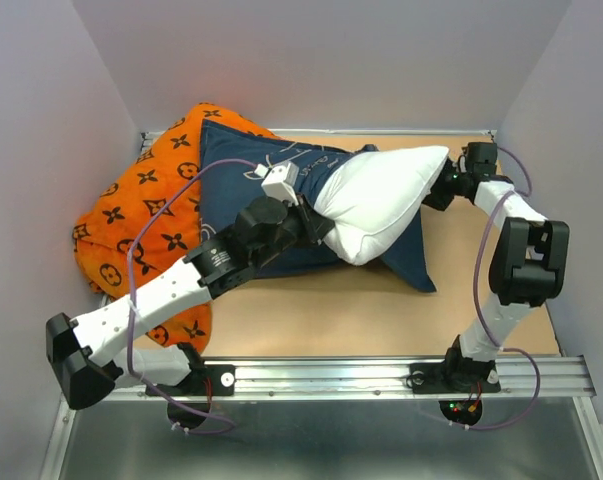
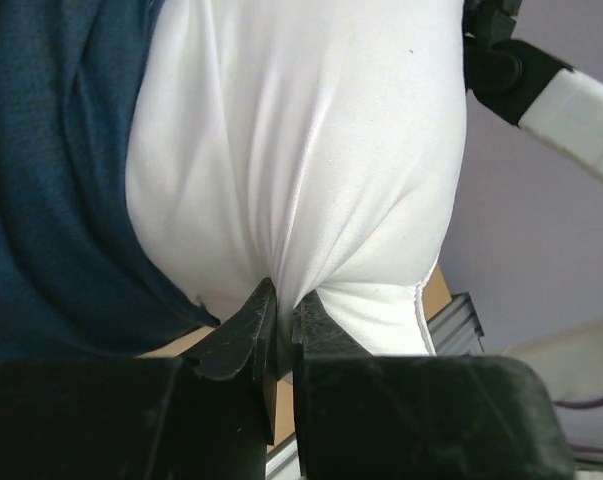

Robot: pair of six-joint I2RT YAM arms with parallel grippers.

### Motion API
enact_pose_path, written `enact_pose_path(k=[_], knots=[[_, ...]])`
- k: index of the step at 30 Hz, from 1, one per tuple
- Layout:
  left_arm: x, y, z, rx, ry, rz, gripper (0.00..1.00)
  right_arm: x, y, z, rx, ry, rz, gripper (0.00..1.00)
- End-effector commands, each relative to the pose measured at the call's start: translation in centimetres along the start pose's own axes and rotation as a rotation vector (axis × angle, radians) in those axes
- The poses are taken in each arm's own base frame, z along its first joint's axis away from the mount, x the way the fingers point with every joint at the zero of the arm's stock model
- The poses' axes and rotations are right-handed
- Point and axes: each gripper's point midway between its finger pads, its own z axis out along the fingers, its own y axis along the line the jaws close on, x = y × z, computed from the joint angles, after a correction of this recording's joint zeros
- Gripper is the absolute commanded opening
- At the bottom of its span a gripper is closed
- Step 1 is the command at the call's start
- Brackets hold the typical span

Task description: Remove the pillowcase from the pillow

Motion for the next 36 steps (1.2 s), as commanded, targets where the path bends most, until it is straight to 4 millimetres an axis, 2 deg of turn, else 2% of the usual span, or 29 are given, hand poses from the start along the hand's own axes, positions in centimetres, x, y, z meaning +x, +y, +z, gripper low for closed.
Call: enact_pose_path(k=[1,6,12,13,15,16,17,18,19,21,22,23,24,25,26,27,28,29,31,33,36], knots=[[-7.0,-3.2,0.4,0.031,-0.212,-0.022,0.0,-10.2,2.7,-7.2,-0.021,-0.416,-0.067,0.73],[-7.9,-3.3,2.7,0.005,-0.258,-0.05,0.0,-10.8,4.0,-12.5,-0.015,-0.499,-0.046,0.81],[-8.4,-2.9,5.3,-0.019,-0.269,-0.06,0.0,-10.8,4.4,-16.8,-0.006,-0.569,-0.047,0.87],[-8.1,-2.8,6.0,-0.02,-0.262,-0.058,0.0,-10.3,5.2,-17.7,-0.032,-0.571,-0.063,0.87],[-8.1,-3.6,6.7,0.005,-0.249,-0.049,0.0,-9.3,6.1,-18.1,-0.075,-0.542,-0.081,0.89],[-7.5,-3.6,7.8,0.011,-0.235,-0.036,0.0,-8.0,7.4,-18.4,-0.134,-0.501,-0.109,0.9],[-7.2,-3.8,8.4,0.02,-0.221,-0.024,0.0,-7.2,7.8,-18.3,-0.149,-0.481,-0.123,0.92],[-7.2,-4.4,8.9,0.039,-0.213,-0.016,0.0,-5.5,7.9,-17.4,-0.152,-0.443,-0.133,1.0],[-5.9,-4.5,10.4,0.061,-0.165,-0.002,0.0,-4.7,8.0,-17.3,-0.152,-0.44,-0.145,1.0],[-4.7,-4.9,11.7,0.08,-0.123,0.014,0.0,-2.9,8.4,-17.5,-0.148,-0.449,-0.166,1.0],[-2.8,-4.4,12.9,0.08,-0.075,0.023,0.0,-1.2,8.0,-16.4,-0.129,-0.422,-0.174,1.0],[-1.6,-3.8,13.4,0.072,-0.047,0.028,0.0,-0.5,8.3,-17.0,-0.143,-0.432,-0.187,1.0],[-0.3,-3.6,13.7,0.075,-0.02,0.027,0.0,0.6,8.6,-16.7,-0.156,-0.414,-0.193,1.0],[0.6,-3.4,14.2,0.084,-0.009,0.024,0.0,1.8,7.7,-15.9,-0.146,-0.385,-0.189,1.0],[1.4,-2.9,14.5,0.084,0.002,0.018,0.0,2.5,7.6,-15.7,-0.149,-0.376,-0.195,1.0],[3.3,-1.8,14.7,0.081,0.043,0.005,0.0,3.5,7.6,-15.6,-0.155,-0.361,-0.213,1.0],[4.0,-1.8,15.0,0.099,0.047,-0.003,0.0,4.1,7.1,-15.2,-0.149,-0.349,-0.215,1.0],[4.7,-1.6,15.1,0.107,0.057,-0.005,0.0,5.4,5.7,-14.0,-0.126,-0.313,-0.207,1.0],[6.6,-0.8,15.5,0.105,0.082,-0.005,0.0,6.6,4.7,-12.9,-0.12,-0.279,-0.223,1.0],[8.0,-0.8,15.7,0.104,0.108,0.007,0.0,8.1,2.5,-11.4,-0.087,-0.244,-0.221,1.0],[10.1,-0.7,15.7,0.104,0.144,0.018,0.0,8.6,0.1,-10.4,-0.028,-0.253,-0.218,1.0]])
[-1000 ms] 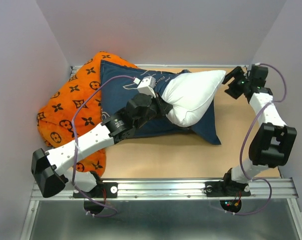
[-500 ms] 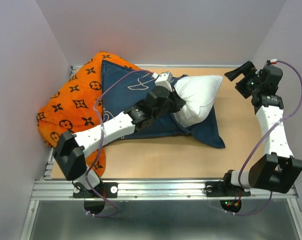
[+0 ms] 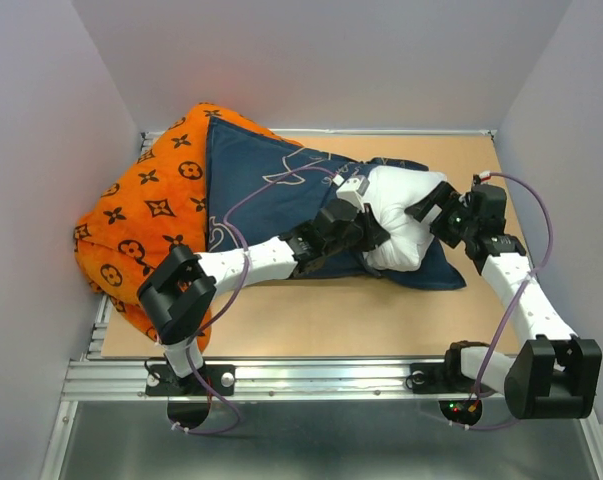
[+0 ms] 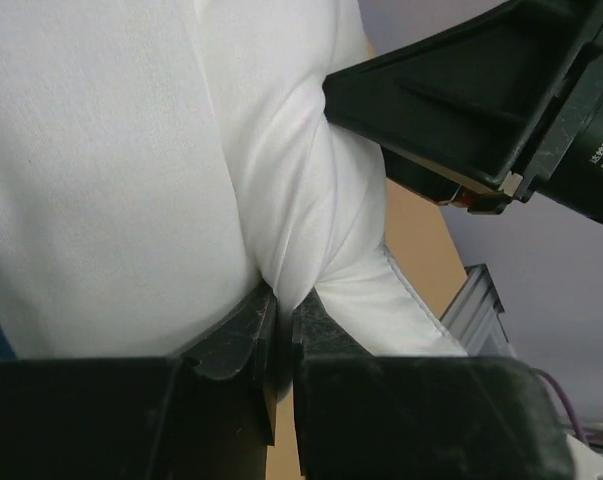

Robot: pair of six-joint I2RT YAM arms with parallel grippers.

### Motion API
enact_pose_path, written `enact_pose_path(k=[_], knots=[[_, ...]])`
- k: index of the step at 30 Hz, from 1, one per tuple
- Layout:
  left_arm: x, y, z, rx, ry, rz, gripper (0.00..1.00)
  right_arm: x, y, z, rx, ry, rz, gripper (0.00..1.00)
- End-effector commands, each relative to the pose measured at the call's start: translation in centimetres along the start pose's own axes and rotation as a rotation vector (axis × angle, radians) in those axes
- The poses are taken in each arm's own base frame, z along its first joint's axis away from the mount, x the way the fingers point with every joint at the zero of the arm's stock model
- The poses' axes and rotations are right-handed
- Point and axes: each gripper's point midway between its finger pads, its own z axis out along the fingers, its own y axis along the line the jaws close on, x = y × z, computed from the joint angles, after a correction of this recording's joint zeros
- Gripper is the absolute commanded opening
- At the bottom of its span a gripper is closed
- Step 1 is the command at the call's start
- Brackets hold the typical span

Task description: Remove the pillowcase from the pillow

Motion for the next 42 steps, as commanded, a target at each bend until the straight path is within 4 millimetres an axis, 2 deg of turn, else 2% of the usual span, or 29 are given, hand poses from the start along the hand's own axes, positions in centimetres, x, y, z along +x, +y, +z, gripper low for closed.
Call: enact_pose_path(k=[1,3,6,7,9,10,12,16,17,19,21,27,30,36,40,42], knots=[[1.4,0.9,0.6,-0.018,-0.005,0.015,0.0,1.3,-2.5,0.8,0.057,-0.011,-0.048,1.0],[2.3,0.9,0.8,-0.017,0.015,0.015,0.0,1.4,-2.7,1.3,0.052,-0.012,-0.048,1.0],[2.8,0.9,1.1,-0.015,0.023,0.02,0.0,2.7,-3.1,2.4,0.036,0.043,-0.037,1.0],[2.6,0.9,1.0,-0.017,0.017,0.023,0.0,3.2,-3.4,2.5,0.04,0.064,-0.041,1.0],[1.8,0.9,0.9,-0.033,0.0,0.05,0.0,3.1,-4.2,2.0,0.081,0.043,-0.056,1.0],[1.4,1.1,0.8,-0.053,-0.003,0.06,0.0,2.8,-5.5,1.7,0.145,0.017,-0.072,1.0],[0.7,0.9,0.9,-0.055,-0.012,0.072,0.0,2.5,-6.5,1.3,0.201,-0.011,-0.087,1.0],[-0.5,0.3,0.9,-0.045,-0.023,0.078,0.0,4.0,-7.6,1.3,0.222,0.03,-0.066,1.0],[-0.7,0.2,0.8,-0.046,-0.024,0.079,0.0,4.3,-8.4,1.2,0.253,0.024,-0.059,1.0],[-1.4,0.2,0.4,-0.047,-0.036,0.081,0.0,3.9,-9.0,1.0,0.283,0.003,-0.08,1.0],[-1.6,0.1,0.2,-0.037,-0.033,0.086,0.0,3.6,-8.7,0.9,0.277,-0.008,-0.07,1.0],[-1.5,-0.4,0.0,-0.017,-0.021,0.086,0.0,5.1,-7.4,2.5,0.182,0.077,-0.033,1.0],[-1.9,-0.2,-0.4,-0.025,-0.02,0.095,0.0,4.3,-7.9,2.1,0.215,0.037,-0.063,1.0],[-3.5,-0.9,-0.7,-0.021,-0.041,0.114,0.0,3.8,-11.1,0.9,0.39,0.001,-0.099,1.0],[-3.8,-1.1,-0.7,-0.024,-0.037,0.13,0.0,4.1,-12.6,0.8,0.457,0.0,-0.095,1.0],[-3.9,-1.2,-0.7,-0.026,-0.035,0.135,0.0,3.3,-13.5,0.3,0.52,-0.043,-0.099,1.0]])
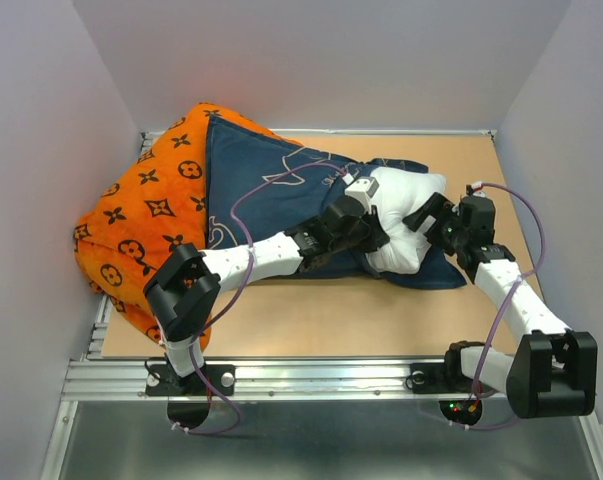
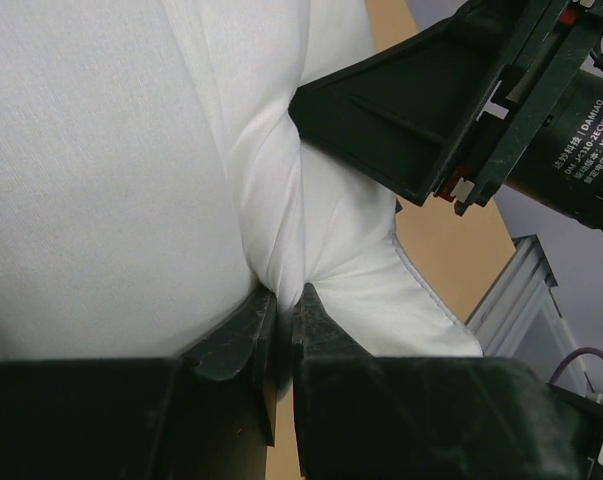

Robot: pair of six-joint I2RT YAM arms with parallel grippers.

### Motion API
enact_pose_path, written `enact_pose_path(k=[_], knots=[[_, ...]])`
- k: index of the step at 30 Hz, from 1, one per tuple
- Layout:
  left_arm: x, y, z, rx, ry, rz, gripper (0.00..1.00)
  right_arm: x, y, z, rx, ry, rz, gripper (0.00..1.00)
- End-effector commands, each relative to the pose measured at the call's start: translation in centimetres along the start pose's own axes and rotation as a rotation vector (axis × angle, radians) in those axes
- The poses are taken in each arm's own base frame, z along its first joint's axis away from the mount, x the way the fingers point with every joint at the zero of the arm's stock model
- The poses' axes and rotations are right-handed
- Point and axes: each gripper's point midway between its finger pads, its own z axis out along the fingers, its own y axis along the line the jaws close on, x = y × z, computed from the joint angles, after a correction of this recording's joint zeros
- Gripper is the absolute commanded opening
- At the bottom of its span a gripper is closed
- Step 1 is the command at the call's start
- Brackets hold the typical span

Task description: Remove the pillowcase from the pillow

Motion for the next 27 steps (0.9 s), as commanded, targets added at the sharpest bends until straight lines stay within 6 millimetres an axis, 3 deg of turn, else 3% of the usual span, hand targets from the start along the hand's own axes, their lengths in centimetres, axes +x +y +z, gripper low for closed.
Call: enact_pose_path(k=[1,7,8,11,12,14,15,16,18,19,20,21,25,26,27], knots=[[-5.8,-1.3,-1.9,0.006,-0.123,0.028,0.0,2.3,-8.5,-0.4,0.374,0.02,-0.033,1.0],[-5.6,-2.4,-1.5,0.058,-0.093,0.029,0.0,4.3,-7.0,1.6,0.27,0.111,0.021,1.0],[-5.3,-2.4,-1.3,0.062,-0.084,0.028,0.0,4.6,-4.8,2.2,0.15,0.134,0.041,1.0],[-4.3,-3.1,-0.8,0.105,-0.051,0.025,0.0,6.1,-1.8,2.7,-0.028,0.192,0.134,1.0],[-4.0,-3.2,-0.7,0.115,-0.046,0.022,0.0,5.4,0.8,2.6,-0.167,0.186,0.146,1.0],[-3.5,-3.8,-0.6,0.153,-0.04,0.018,0.0,4.5,3.2,2.0,-0.265,0.182,0.207,1.0],[-3.5,-4.1,-0.7,0.169,-0.038,0.018,0.0,2.9,5.2,1.3,-0.35,0.153,0.205,0.97],[-3.7,-4.9,-0.9,0.207,-0.037,0.022,0.0,1.8,6.3,0.6,-0.381,0.132,0.216,0.75],[-4.4,-6.4,-1.8,0.247,-0.053,0.044,0.0,-2.5,10.0,-2.1,-0.474,0.037,0.186,0.3],[-7.2,-8.7,-4.0,0.282,-0.111,0.077,0.0,-7.7,13.6,-6.5,-0.526,-0.089,0.126,0.01],[-7.2,-8.7,-4.1,0.283,-0.112,0.085,0.0,-7.4,12.8,-6.0,-0.481,-0.079,0.145,0.01],[-8.6,-9.4,-4.9,0.278,-0.138,0.093,0.0,-11.0,15.2,-8.8,-0.512,-0.174,0.093,0.01],[-13.5,-11.5,-9.2,0.269,-0.262,0.139,0.05,-17.8,18.4,-15.0,-0.493,-0.367,0.037,0.0],[-14.3,-11.8,-9.9,0.264,-0.283,0.147,0.07,-18.6,19.0,-15.7,-0.499,-0.385,0.033,0.01],[-15.7,-12.3,-10.8,0.258,-0.321,0.163,0.2,-19.1,19.2,-15.7,-0.492,-0.385,0.033,0.01]])
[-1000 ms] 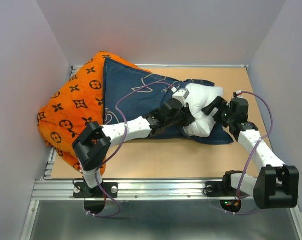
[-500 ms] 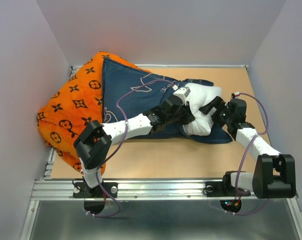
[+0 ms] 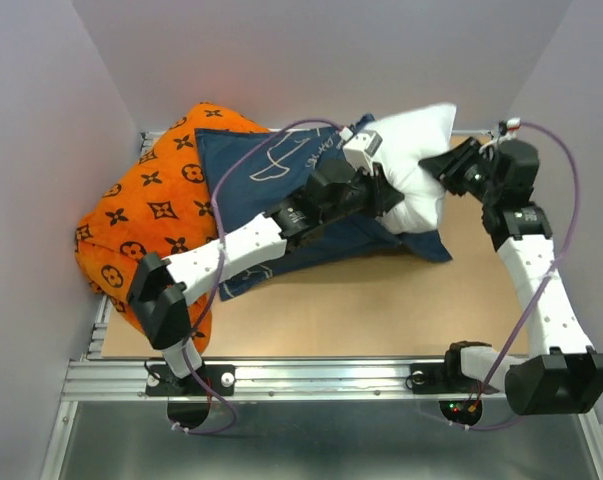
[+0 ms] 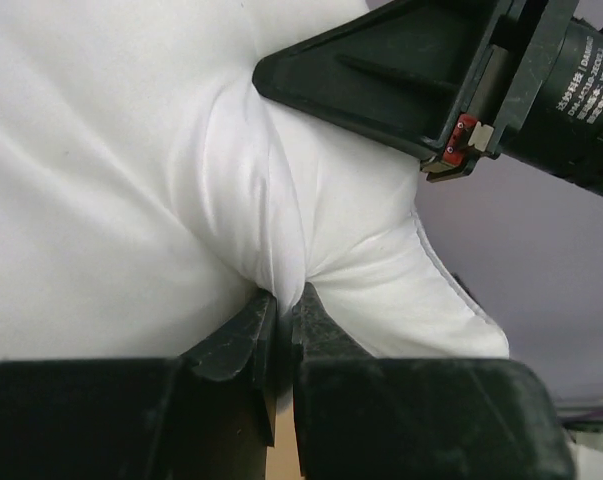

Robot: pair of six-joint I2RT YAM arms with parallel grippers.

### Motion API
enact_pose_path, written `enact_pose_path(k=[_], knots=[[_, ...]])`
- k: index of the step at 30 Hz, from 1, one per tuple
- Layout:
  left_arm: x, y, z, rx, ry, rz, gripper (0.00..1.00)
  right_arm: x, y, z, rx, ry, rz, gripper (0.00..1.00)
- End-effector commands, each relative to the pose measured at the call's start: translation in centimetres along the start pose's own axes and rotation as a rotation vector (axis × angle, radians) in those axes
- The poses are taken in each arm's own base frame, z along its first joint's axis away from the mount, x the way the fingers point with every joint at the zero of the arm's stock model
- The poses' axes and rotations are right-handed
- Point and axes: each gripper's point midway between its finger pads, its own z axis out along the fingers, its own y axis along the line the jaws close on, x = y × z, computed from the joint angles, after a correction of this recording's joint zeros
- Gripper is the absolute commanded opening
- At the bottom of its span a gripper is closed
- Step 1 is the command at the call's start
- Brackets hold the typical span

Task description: Remove the pillowcase from the pillow

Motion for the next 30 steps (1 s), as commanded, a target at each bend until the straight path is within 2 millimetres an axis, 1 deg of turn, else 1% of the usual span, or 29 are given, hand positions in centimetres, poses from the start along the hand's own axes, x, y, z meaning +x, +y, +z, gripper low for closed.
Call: enact_pose_path(k=[1,3,4,5,6,7,8,10,11,12,14,15,17,18,19,20,21,22,23,24,25,26,27,28,29,30], knots=[[-9.9,-6.7,-6.6,0.093,-0.216,0.1,0.27,-9.8,12.4,-6.9,-0.232,-0.306,-0.144,0.01],[-11.4,-7.1,-7.7,0.083,-0.256,0.126,0.4,-10.9,13.3,-7.0,-0.233,-0.32,-0.146,0.01],[-12.3,-7.5,-9.0,0.079,-0.283,0.129,0.43,-11.9,14.5,-7.9,-0.247,-0.349,-0.16,0.01],[-12.7,-7.6,-9.7,0.078,-0.298,0.131,0.47,-12.4,15.3,-8.4,-0.264,-0.364,-0.17,0.01],[-12.7,-7.4,-10.2,0.068,-0.308,0.133,0.53,-13.0,15.6,-8.6,-0.256,-0.383,-0.174,0.01],[-13.5,-7.1,-10.9,0.041,-0.341,0.138,0.55,-13.4,15.8,-8.6,-0.254,-0.392,-0.186,0.01],[-14.2,-7.6,-12.3,0.045,-0.371,0.136,0.58,-14.4,16.9,-9.5,-0.265,-0.423,-0.194,0.01],[-14.6,-6.8,-13.3,-0.002,-0.403,0.127,0.58,-15.3,18.0,-10.3,-0.28,-0.449,-0.213,0.01],[-15.0,-6.9,-14.4,-0.006,-0.426,0.118,0.58,-15.6,18.3,-10.1,-0.285,-0.449,-0.213,0.01],[-14.9,-6.3,-14.9,-0.035,-0.438,0.108,0.58,-16.4,19.4,-10.8,-0.303,-0.47,-0.222,0.01],[-13.8,-5.6,-14.6,-0.062,-0.426,0.091,0.58,-17.0,20.5,-11.3,-0.32,-0.481,-0.228,0.01],[-11.8,-5.1,-13.9,-0.087,-0.392,0.087,0.58,-17.8,21.9,-12.5,-0.346,-0.508,-0.242,0.01],[-9.2,-5.4,-12.7,-0.101,-0.362,0.103,0.58,-18.2,22.5,-12.6,-0.356,-0.512,-0.251,0.01],[-6.7,-6.2,-12.0,-0.105,-0.323,0.133,0.58,-18.2,22.2,-11.6,-0.347,-0.489,-0.25,0.01],[-6.1,-6.2,-11.7,-0.144,-0.337,0.144,0.58,-18.3,22.6,-11.8,-0.354,-0.487,-0.256,0.01],[-4.9,-6.4,-10.9,-0.154,-0.323,0.158,0.58,-18.1,22.4,-11.4,-0.35,-0.474,-0.255,0.01],[-4.1,-6.6,-10.5,-0.16,-0.321,0.178,0.58,-18.0,22.2,-11.1,-0.345,-0.466,-0.255,0.01],[-3.3,-7.9,-10.1,-0.145,-0.335,0.182,0.58,-17.8,21.8,-10.8,-0.337,-0.455,-0.249,0.01],[-3.0,-8.3,-9.8,-0.147,-0.341,0.192,0.58,-17.7,21.6,-10.6,-0.332,-0.452,-0.251,0.01],[-3.4,-8.2,-9.7,-0.192,-0.367,0.216,0.57,-17.6,21.3,-10.4,-0.323,-0.448,-0.249,0.01],[-3.2,-8.4,-9.4,-0.214,-0.373,0.23,0.57,-17.6,21.2,-10.4,-0.32,-0.448,-0.249,0.01],[-1.9,-8.7,-8.4,-0.229,-0.359,0.257,0.56,-17.3,20.9,-10.1,-0.312,-0.437,-0.25,0.01],[-1.6,-8.8,-8.0,-0.247,-0.363,0.269,0.55,-17.3,20.8,-10.1,-0.305,-0.437,-0.251,0.01],[-2.1,-8.9,-7.8,-0.276,-0.393,0.262,0.54,-17.3,20.7,-10.0,-0.3,-0.436,-0.253,0.01],[-0.9,-8.7,-6.8,-0.296,-0.381,0.296,0.54,-17.3,20.6,-10.0,-0.297,-0.435,-0.252,0.0],[-0.8,-8.5,-6.5,-0.32,-0.393,0.299,0.53,-17.3,20.7,-10.2,-0.294,-0.437,-0.253,0.01]])
